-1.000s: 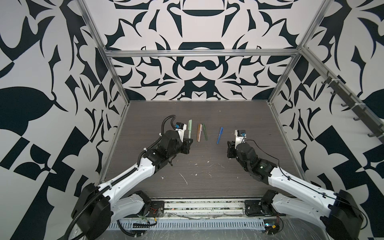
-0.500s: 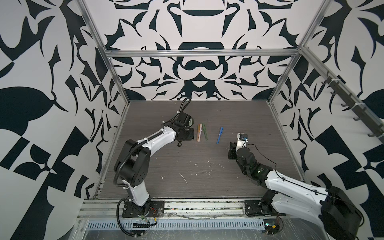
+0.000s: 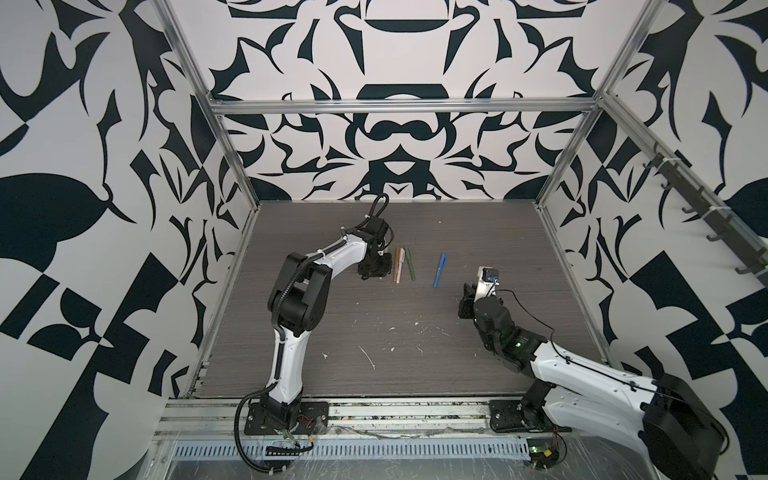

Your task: Insert the pens into the pen caps

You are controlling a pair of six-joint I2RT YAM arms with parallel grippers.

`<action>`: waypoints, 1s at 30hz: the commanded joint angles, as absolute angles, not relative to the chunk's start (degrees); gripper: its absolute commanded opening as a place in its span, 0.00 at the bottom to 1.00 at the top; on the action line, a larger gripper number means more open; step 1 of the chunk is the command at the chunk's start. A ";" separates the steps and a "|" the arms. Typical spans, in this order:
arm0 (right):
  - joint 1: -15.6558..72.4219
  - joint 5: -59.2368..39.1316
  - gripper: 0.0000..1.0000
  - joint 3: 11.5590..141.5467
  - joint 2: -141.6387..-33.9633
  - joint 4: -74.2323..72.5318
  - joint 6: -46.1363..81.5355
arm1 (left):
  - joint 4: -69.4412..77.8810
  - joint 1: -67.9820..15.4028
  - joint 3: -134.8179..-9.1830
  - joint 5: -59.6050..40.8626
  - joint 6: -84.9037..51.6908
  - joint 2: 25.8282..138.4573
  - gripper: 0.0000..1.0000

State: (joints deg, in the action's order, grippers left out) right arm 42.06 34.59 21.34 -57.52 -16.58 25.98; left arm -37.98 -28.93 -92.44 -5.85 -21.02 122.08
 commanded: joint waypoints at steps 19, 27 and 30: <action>41.93 35.11 0.25 22.74 -58.98 -17.43 26.80 | -45.89 -28.30 -99.84 -9.49 -19.43 125.68 0.28; 41.93 35.12 0.25 22.72 -59.19 -17.53 26.39 | -40.75 -28.38 -92.74 -9.93 -18.67 109.02 0.34; 41.92 34.92 0.26 22.58 -59.63 -18.18 25.95 | -37.34 -28.32 -87.28 -8.75 -18.33 99.53 0.37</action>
